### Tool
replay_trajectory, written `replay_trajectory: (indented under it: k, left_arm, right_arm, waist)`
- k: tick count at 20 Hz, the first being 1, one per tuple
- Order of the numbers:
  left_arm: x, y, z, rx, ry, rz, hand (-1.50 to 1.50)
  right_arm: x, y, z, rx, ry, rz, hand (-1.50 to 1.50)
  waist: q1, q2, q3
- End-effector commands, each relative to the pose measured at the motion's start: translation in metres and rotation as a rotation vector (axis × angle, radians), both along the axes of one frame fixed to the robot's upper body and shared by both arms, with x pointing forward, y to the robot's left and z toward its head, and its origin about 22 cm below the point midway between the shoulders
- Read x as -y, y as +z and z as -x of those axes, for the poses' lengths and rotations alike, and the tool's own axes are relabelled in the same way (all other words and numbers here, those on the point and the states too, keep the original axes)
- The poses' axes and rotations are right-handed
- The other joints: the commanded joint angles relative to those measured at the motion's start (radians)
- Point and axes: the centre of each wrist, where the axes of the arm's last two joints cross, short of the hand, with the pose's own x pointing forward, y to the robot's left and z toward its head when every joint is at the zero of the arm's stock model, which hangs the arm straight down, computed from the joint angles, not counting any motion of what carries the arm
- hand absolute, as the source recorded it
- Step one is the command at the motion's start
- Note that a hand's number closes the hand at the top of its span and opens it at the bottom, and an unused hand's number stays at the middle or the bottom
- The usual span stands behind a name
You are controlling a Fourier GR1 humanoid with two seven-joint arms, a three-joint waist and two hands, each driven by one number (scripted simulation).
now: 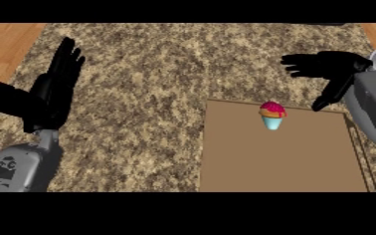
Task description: Pick the cupcake from the tray and place it in the pot
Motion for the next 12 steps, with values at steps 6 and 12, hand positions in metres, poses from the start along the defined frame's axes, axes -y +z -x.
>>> replay_trajectory:
  k: [6, 12]
  left_arm:
    - [-0.004, -0.01, 0.003, -0.002, -0.002, 0.002, 0.0]
    - [-0.004, -0.005, 0.007, -0.013, 0.035, 0.011, 0.0]
  right_arm:
    - [-0.059, 0.002, -0.025, -0.202, 0.365, 0.149, -1.5]
    - [-0.07, -0.009, -0.027, -0.24, 0.386, 0.127, -1.5]
  waist:
    - [-0.012, -0.001, 0.0]
    - [-0.039, -0.01, -0.001]
